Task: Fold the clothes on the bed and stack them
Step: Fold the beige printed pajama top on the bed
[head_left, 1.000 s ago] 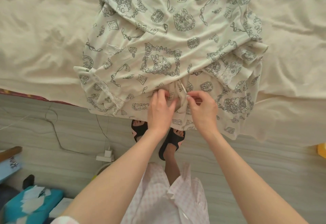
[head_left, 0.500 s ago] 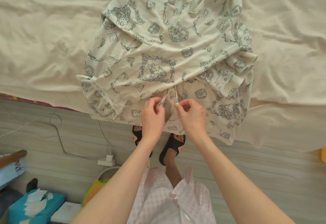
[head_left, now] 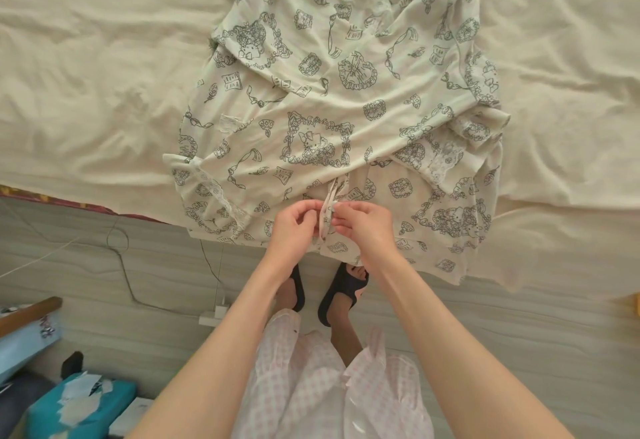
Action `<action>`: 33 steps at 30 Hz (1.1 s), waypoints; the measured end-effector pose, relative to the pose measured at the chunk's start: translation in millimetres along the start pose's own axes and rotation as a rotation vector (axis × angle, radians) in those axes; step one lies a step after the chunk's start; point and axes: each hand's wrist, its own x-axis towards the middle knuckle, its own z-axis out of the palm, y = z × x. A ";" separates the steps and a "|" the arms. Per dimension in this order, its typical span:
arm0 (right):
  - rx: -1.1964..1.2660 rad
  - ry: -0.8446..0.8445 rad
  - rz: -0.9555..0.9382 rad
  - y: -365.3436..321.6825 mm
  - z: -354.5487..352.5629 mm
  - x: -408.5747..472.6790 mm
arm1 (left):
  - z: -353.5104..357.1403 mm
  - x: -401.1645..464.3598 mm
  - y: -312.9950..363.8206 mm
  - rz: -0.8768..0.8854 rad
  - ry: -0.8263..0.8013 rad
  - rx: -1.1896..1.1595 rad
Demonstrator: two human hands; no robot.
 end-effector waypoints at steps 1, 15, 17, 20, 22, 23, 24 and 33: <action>-0.034 0.001 -0.012 -0.5 0.2 0.6 | -0.6 0.3 0.0 0.012 -0.010 0.005; 0.032 -0.061 0.030 -0.1 0.4 9.1 | 3.6 16.1 5.6 0.092 0.027 0.178; 0.016 -0.078 0.017 0.3 0.1 9.2 | 5.5 15.5 4.6 0.155 0.060 0.279; -0.035 -0.059 0.011 1.5 0.2 10.9 | 8.7 13.1 2.7 0.194 0.096 0.357; -0.028 -0.037 0.026 0.6 1.5 11.6 | 10.3 11.8 2.8 0.198 0.105 0.360; -0.006 -0.036 0.039 -0.5 2.4 11.3 | 10.4 11.4 3.6 0.203 0.108 0.357; 0.036 -0.040 0.058 -1.5 2.8 11.0 | 9.8 11.3 4.4 0.212 0.107 0.354; 0.095 0.006 0.080 -0.5 4.8 8.4 | 1.1 9.5 10.1 0.203 0.059 0.340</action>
